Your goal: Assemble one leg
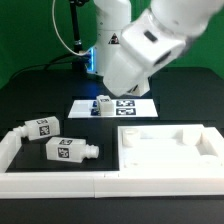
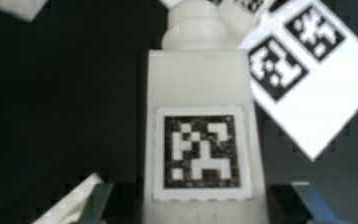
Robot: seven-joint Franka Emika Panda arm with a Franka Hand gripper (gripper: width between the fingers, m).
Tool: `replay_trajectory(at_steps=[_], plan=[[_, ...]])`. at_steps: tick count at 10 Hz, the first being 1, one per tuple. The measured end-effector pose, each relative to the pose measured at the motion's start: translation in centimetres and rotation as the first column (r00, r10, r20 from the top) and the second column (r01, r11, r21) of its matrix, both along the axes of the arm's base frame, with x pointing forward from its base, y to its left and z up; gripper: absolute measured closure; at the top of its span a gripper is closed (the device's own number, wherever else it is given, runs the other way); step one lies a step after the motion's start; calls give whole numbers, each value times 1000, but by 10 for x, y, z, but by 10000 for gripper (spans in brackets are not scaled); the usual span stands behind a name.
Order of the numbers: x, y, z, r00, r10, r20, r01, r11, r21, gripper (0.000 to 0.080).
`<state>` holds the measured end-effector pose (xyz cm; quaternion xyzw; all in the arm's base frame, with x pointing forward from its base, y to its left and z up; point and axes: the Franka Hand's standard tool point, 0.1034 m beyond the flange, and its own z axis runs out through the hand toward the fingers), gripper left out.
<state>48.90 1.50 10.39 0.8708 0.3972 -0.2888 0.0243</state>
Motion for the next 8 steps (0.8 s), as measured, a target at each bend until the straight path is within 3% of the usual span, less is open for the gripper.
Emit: replay_trajectory(at_steps=[3,4,6,7,8], plan=[[6,-4,-1,988,-92,120,83,994,76,512],[16,6,2,969,-210,128,205,977,54,512],[67,32,20,903,-386,190,354,918,179,512],[84,44,28,824,-529,201,481,842,244,512],[99,43,33,733,-644,220,572,758,315,512]])
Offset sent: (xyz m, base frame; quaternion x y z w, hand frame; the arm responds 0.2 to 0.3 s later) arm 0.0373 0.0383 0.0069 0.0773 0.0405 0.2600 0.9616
